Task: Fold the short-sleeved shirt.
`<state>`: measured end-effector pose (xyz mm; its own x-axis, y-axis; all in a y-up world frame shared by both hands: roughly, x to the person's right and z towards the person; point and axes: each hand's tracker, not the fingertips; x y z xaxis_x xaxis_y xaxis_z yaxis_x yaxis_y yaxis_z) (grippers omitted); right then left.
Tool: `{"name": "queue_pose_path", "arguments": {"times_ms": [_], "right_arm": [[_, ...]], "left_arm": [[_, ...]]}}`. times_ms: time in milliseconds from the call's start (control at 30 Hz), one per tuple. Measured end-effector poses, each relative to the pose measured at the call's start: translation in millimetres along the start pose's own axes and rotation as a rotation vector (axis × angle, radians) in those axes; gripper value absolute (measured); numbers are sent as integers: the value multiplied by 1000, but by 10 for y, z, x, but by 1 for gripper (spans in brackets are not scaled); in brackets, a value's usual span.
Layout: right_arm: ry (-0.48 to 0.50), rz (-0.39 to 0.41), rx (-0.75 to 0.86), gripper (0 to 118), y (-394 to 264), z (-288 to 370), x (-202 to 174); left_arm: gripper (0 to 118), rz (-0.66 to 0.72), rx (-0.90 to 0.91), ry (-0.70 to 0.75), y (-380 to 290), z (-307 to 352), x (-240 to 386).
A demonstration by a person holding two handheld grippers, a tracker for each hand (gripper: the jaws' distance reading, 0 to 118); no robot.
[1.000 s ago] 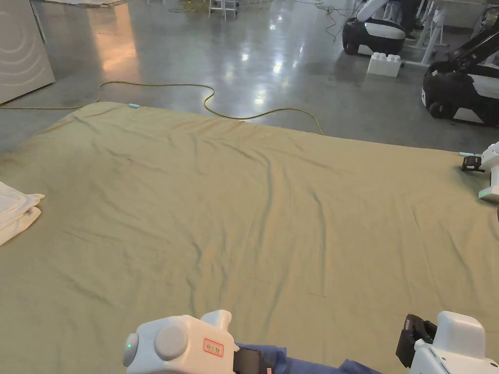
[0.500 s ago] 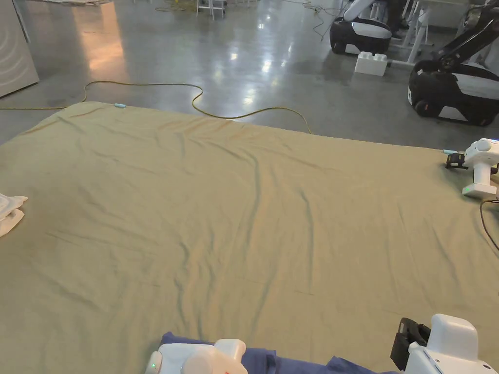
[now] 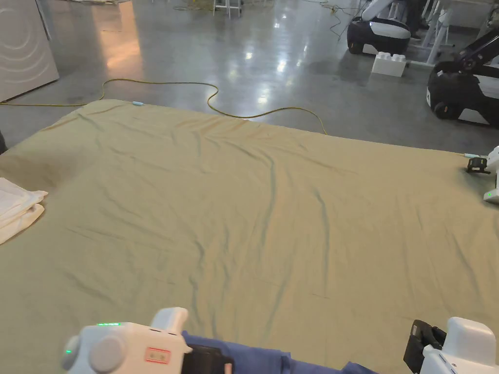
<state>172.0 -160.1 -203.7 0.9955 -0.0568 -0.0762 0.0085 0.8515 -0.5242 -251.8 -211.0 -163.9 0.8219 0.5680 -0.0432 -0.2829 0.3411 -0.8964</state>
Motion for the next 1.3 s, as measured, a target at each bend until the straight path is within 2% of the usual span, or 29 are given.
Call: {"name": "queue_pose_path", "arguments": {"times_ms": [100, 200, 433, 533, 600, 667, 700, 767, 800, 833, 933, 1100, 1300], "right_arm": [[11, 0, -1, 0, 13, -30, -57], [23, -1, -9, 0, 9, -47, -125], [35, 36, -14, 0, -16, -20, -239], [30, 25, -17, 0, -5, -17, -241], [27, 20, -15, 0, -1, -5, -248], [23, 20, -14, 0, -2, 0, -251], [22, 19, -14, 0, -2, 2, -253], [24, 16, -17, 0, -3, 5, -258], [23, 16, -18, 0, -3, 5, -260], [21, 16, -19, 0, -5, 6, -261], [25, 17, -22, 0, -14, 15, -257], [26, 14, -27, 0, -13, 0, -216], [32, 4, -26, 0, 0, -21, -187]], "left_arm": [[65, 77, 40, 66, 54, 222, -476], [65, 110, 40, 49, 21, 244, -904], [65, 248, -28, -219, -187, -190, -1329], [65, 278, 0, -376, -204, -334, -1393], [65, 353, -34, -439, -209, -450, -1406], [61, 335, -48, -414, -185, -507, -1285], [51, 275, -47, -374, -171, -509, -1208], [24, 143, -38, -227, -158, -520, -1026], [21, 129, -30, -200, -177, -523, -1009], [16, 180, -29, -251, -186, -513, -997], [13, 215, 18, -257, -210, -409, -1023], [10, 198, 59, -239, -158, -106, -907], [10, 95, 135, -77, 56, 588, -797]]}}
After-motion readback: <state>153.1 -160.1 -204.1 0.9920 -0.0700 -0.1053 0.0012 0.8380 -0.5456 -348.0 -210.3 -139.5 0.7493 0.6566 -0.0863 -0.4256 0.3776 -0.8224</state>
